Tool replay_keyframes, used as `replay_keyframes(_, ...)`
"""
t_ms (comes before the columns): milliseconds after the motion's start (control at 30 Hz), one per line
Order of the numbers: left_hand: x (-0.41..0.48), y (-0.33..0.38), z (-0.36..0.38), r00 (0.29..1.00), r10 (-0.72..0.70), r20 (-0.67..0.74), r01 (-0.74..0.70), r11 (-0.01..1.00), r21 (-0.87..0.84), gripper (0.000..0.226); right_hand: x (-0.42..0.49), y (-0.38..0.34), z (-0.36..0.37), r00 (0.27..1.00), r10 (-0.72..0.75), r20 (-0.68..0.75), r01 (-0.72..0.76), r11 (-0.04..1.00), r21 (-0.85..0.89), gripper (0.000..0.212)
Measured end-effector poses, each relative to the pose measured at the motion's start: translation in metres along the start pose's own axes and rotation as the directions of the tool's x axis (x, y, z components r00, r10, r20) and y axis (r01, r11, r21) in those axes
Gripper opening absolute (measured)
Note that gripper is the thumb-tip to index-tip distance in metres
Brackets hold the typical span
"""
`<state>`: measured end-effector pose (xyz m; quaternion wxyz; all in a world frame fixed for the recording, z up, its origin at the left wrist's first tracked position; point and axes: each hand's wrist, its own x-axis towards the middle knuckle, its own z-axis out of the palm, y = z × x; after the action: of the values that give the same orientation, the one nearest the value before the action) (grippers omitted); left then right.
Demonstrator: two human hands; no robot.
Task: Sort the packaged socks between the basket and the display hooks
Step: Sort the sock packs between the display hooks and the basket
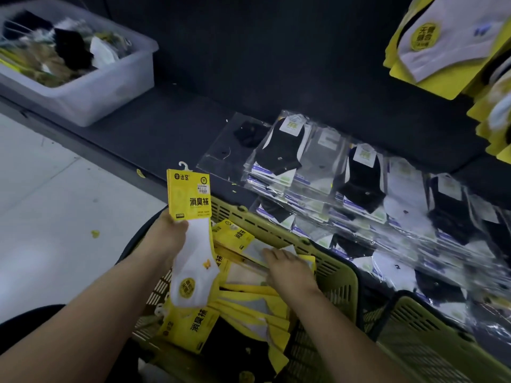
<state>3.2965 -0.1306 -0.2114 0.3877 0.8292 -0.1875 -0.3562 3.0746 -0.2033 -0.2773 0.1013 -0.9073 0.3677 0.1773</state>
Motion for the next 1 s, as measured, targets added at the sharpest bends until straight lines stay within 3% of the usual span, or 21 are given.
replay_keyframes(133,0.001,0.004,-0.006,0.998,-0.006,-0.063,0.011,0.996,0.085,0.03,-0.007,0.013,0.0,0.999,-0.036,-0.019,0.036,0.999,-0.009,0.059)
replay_keyframes(300,0.002,0.006,-0.012,0.995,-0.04,-0.089,0.046,0.997,0.065,0.025,-0.013,0.02,0.003,0.992,-0.014,0.122,0.001,0.994,0.111,0.053)
replay_keyframes(367,-0.001,0.006,-0.01,0.997,-0.033,-0.072,0.037,0.998,0.057,0.022,-0.004,0.016,-0.001,0.987,0.067,0.144,-0.105,0.956,0.273,0.056)
replay_keyframes(433,-0.004,0.005,-0.006,0.999,-0.018,-0.044,0.02,0.998,0.056,0.025,0.01,0.01,-0.006,0.97,0.153,0.187,-0.221,0.873,0.435,0.037)
replay_keyframes(500,-0.006,0.004,-0.004,1.0,-0.007,-0.015,0.008,0.998,0.07,0.031,0.021,0.004,-0.008,0.945,0.186,0.268,-0.298,0.826,0.478,0.028)
replay_keyframes(533,-0.007,0.005,-0.004,1.0,-0.003,-0.004,0.004,0.997,0.082,0.031,0.025,0.002,-0.007,0.928,0.196,0.316,-0.336,0.806,0.488,0.035)
replay_keyframes(633,-0.007,0.005,-0.005,1.0,0.014,0.008,-0.015,0.997,0.082,0.033,0.031,-0.002,-0.005,0.877,0.209,0.433,-0.39,0.836,0.385,0.085)
replay_keyframes(833,-0.009,0.005,-0.006,1.0,0.016,0.022,-0.017,0.998,0.058,0.034,0.037,0.004,-0.005,0.857,0.159,0.49,-0.325,0.905,0.276,0.1)
replay_keyframes(1000,-0.008,0.005,-0.006,1.0,0.003,0.024,-0.005,0.999,0.054,0.033,0.032,0.008,0.008,0.867,0.095,0.488,-0.314,0.866,0.389,0.116)
